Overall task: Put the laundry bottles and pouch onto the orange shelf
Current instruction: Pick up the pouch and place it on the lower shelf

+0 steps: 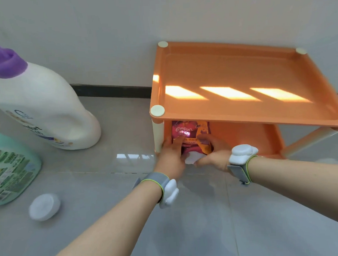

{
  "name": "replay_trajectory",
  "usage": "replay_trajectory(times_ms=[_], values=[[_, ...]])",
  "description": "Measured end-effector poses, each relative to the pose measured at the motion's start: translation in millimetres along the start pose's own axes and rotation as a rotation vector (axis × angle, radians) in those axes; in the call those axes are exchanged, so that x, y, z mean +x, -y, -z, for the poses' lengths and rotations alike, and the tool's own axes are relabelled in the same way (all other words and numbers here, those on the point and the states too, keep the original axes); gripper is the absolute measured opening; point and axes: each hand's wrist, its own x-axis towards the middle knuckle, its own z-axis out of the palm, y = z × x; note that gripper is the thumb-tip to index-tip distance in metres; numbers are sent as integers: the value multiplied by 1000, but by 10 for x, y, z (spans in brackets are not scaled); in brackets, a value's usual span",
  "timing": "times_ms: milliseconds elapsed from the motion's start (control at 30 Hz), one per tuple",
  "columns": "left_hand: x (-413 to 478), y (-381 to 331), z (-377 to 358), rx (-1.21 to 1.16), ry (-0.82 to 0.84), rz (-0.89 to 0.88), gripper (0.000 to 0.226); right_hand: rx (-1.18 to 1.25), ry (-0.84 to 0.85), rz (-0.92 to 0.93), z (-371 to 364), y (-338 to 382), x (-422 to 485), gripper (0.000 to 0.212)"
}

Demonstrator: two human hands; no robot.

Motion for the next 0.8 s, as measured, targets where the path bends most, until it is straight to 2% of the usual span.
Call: replay_trajectory(times_ms=[33, 133, 200, 267, 300, 400, 467, 500, 567, 633, 667, 733, 800], values=[[46, 6, -31, 39, -4, 13, 55, -91, -17, 14, 18, -29, 19, 76], [209, -10, -88, 160, -14, 71, 47, -205, -129, 18, 106, -38, 96, 57], [327, -64, -91, 215, -44, 151, 38, -278, -161, -49, 131, 11, 183, 48], [387, -113, -99, 272, -53, 242, 32, -304, -124, -116, 132, 80, 253, 35], [399, -128, -121, 329, -45, 254, 31, -330, -86, -146, 119, 119, 279, 37], [376, -126, -193, 510, -3, 179, 33, -463, -26, -213, 136, 162, 398, 34], [353, -107, -212, 514, 26, 156, 36, -553, -42, -240, 126, 154, 459, 32], [326, -78, -208, 511, 30, 134, 40, -626, -73, -244, 68, 130, 465, 31], [216, 29, -154, 485, 12, 21, 52, -704, -249, -235, -123, 98, 390, 41], [65, 113, -89, 419, -6, -200, 56, -684, -387, -128, -282, 78, 265, 52], [-63, 203, 21, 432, -15, -321, 54, -691, -324, -20, -420, 120, 209, 52], [-283, 376, 188, 524, 4, -548, 40, -766, -50, 142, -623, 182, 100, 44], [-563, 706, 453, 698, 86, -588, 26, -811, 220, 124, -935, 328, -35, 39]])
